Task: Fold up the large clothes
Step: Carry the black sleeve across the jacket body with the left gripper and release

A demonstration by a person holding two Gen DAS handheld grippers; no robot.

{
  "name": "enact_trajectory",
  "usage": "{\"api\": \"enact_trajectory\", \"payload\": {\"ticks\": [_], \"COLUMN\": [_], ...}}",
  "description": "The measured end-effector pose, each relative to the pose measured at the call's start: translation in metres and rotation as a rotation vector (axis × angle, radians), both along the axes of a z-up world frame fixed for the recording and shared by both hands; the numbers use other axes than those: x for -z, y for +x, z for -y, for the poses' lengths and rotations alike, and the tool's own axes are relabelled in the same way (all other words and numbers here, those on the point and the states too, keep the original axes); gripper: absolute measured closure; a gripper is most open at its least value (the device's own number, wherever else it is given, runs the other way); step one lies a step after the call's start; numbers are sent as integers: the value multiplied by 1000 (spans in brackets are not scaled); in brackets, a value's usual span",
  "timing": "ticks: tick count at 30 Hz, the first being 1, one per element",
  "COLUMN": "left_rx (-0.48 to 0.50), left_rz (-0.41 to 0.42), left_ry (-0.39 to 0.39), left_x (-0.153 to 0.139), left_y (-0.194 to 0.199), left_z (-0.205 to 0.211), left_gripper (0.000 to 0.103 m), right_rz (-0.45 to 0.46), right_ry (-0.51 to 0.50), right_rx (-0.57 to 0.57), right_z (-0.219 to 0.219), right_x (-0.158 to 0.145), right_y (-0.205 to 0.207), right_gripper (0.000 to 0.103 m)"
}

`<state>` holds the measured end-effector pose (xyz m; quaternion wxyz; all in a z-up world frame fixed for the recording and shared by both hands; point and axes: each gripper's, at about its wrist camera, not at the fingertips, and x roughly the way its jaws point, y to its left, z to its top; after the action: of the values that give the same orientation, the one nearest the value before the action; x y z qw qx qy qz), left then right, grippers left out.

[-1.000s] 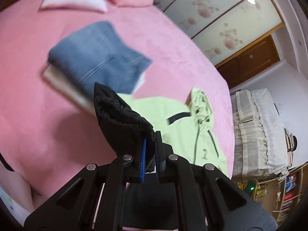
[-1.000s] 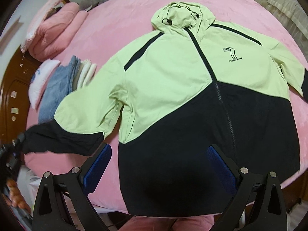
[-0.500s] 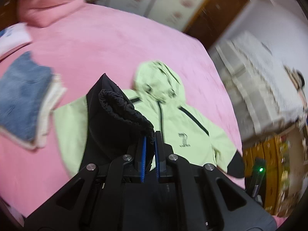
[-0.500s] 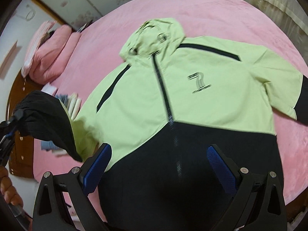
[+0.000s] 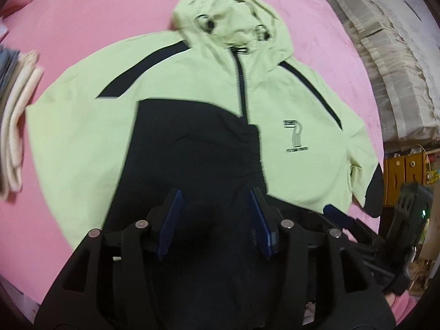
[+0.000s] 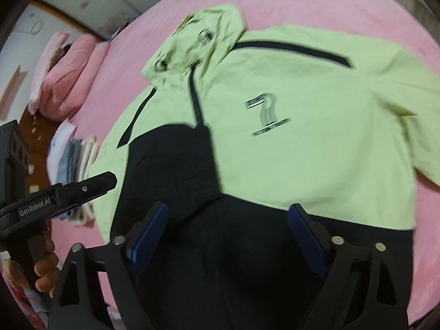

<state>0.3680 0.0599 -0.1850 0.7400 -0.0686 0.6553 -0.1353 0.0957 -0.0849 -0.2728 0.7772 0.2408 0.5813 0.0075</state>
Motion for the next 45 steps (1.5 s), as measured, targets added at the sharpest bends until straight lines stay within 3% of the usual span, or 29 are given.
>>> {"api": "enact_trajectory", "payload": {"ticks": [4,7,10,15,20,25,32,36,40,45], "left_rx": [-71,-114,-152,-185,-164,-163,-206,-201,-180,-242], "left_rz": [-51,-94,-147,-197,-210,-144,-67,-20,2,-30], "left_ry": [27,50,130,237,333,375,366,347,370,369], "left_x": [3,8,21,50,74,80,74,68,66,73], "left_y": [-15,-34,-56,-83,-89,-80,-54,-43,-36,-29], "left_z": [-46,-82,-115,-142,-149,-151,-162,-164,-162,-175], "left_gripper": [47,47,47,47,47,47,47,47,47,47], "right_rz": [-28,-61,-118,-165,-179,-26,252,359,378,303], "right_ry": [34,30,15,-87,-126,-107,33,-20,-98,-189], "right_rx": [-89,-117,-116,-126,-170,-163,-58,-65,-23,115], "right_z": [-24,-42,-55,-80,-105,-122,-113,-94,-76,-40], "right_x": [18,36,61,84,86,45,-43,-77,-83,-52], "right_y": [16,33,50,66,76,89,115,120,117,109], "right_gripper": [17,26,32,63,74,78,79,79,79,79]}}
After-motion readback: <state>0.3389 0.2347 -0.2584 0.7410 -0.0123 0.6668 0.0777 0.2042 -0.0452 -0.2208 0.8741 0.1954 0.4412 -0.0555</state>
